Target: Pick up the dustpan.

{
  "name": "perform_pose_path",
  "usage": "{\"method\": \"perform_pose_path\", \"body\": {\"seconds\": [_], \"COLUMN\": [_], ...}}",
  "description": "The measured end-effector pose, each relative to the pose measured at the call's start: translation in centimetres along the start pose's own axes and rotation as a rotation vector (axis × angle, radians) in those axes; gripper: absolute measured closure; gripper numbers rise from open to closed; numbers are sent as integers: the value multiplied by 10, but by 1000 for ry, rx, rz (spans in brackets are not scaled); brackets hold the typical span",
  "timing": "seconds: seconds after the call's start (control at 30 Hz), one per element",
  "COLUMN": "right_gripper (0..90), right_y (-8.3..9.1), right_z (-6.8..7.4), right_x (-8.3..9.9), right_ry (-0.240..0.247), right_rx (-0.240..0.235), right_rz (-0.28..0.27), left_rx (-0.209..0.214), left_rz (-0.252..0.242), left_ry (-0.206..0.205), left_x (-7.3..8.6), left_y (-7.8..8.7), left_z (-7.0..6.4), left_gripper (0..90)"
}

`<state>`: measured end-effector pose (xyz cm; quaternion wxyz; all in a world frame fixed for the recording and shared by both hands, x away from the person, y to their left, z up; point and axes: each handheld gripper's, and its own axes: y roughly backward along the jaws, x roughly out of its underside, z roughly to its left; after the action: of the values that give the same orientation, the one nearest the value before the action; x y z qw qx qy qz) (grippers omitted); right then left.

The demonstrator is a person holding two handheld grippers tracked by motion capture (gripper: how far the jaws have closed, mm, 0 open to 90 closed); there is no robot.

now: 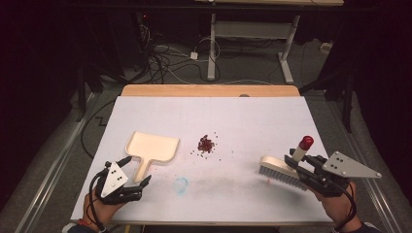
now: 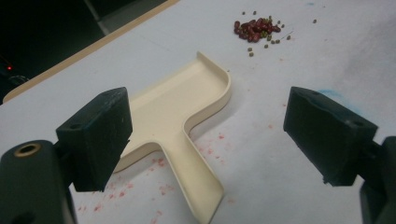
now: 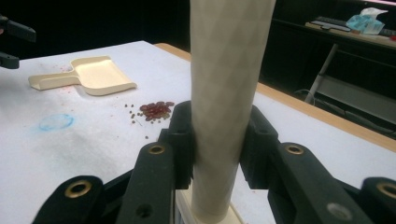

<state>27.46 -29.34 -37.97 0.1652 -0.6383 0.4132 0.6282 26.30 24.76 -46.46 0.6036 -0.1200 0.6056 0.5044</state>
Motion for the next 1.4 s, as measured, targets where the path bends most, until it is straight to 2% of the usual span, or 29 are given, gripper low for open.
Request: {"method": "perform_pose_path", "body": {"seconds": [0.07, 0.17, 0.3, 0.33, 0.47, 0.5, 0.57, 0.6, 0.63, 0.67, 0.7, 0.77, 0.8, 0.87, 0.97, 1.0, 1.03, 1.17, 1.2, 1.23, 1.27, 1.33, 1.37, 1.4], "right_gripper": [701, 701, 701, 701, 701, 701, 701, 701, 701, 701, 701, 701, 701, 699, 700, 700, 700, 699, 699, 699, 699, 699, 699, 699], "right_y": [-1, 1, 1, 1, 0, 0, -1, -1, -2, -2, -2, -3, -3, -3, -4, -4, -3, -3, -3, -3, -3, -3, -3, -3], "right_z": [-1, 2, 3, 4, 8, 8, 8, 7, 7, 7, 7, 8, 8, 8, 6, 6, 7, 7, 7, 7, 7, 6, 6, 6], "right_x": [-1, -1, -3, -3, -4, -4, -4, -4, -4, -4, -4, -4, -4, -3, -3, -3, -3, -3, -3, -3, -2, -1, -1, -1], "right_ry": [4, 19, 20, 22, 45, 45, 45, 39, 29, 27, 27, 27, 27, 32, 5, 6, 8, 6, -3, -3, -8, -12, -15, -17], "right_rx": [-1, -9, -9, -8, -12, -12, -7, -2, 5, 7, 9, 12, 12, 17, 43, 43, 41, 44, 43, 43, 50, 47, 48, 50], "right_rz": [-5, -8, -13, -12, -4, -4, -4, -7, -9, -9, -10, -8, -8, -7, -10, -10, -8, -16, -25, -25, -21, -23, -22, -22], "left_rx": [-7, 1, -7, -5, -20, -17, 27, 29, 28, 33, 33, 17, 29, 53, 58, 65, 55, 46, 37, 29, 33, 34, 42, 52], "left_rz": [2, 20, 51, 67, 139, 149, 181, 200, 217, 259, 259, 329, 337, 343, 415, 415, 413, 401, 398, 396, 391, 388, 362, 357], "left_ry": [-4, 26, 37, 52, 152, 160, 172, 161, 166, 209, 209, 279, 304, 327, 353, 363, 357, 365, 369, 372, 368, 368, 376, 382], "left_x": [0, 2, 7, 9, 15, 15, 15, 13, 12, 8, 8, 4, 3, 3, 7, 8, 5, 4, 4, 3, 2, 2, 3, 4], "left_y": [0, -1, -1, -2, -6, -6, -10, -12, -15, -24, -24, -33, -37, -46, -68, -73, -78, -84, -85, -86, -88, -89, -89, -90], "left_z": [0, 0, 2, 4, 14, 15, 18, 18, 19, 22, 22, 26, 29, 32, 38, 40, 43, 46, 47, 48, 50, 51, 53, 54], "left_gripper": [154, 155, 155, 158, 157, 152, 159, 164, 164, 165, 165, 166, 166, 194, 267, 260, 285, 311, 393, 393, 467, 561, 624, 630]}}
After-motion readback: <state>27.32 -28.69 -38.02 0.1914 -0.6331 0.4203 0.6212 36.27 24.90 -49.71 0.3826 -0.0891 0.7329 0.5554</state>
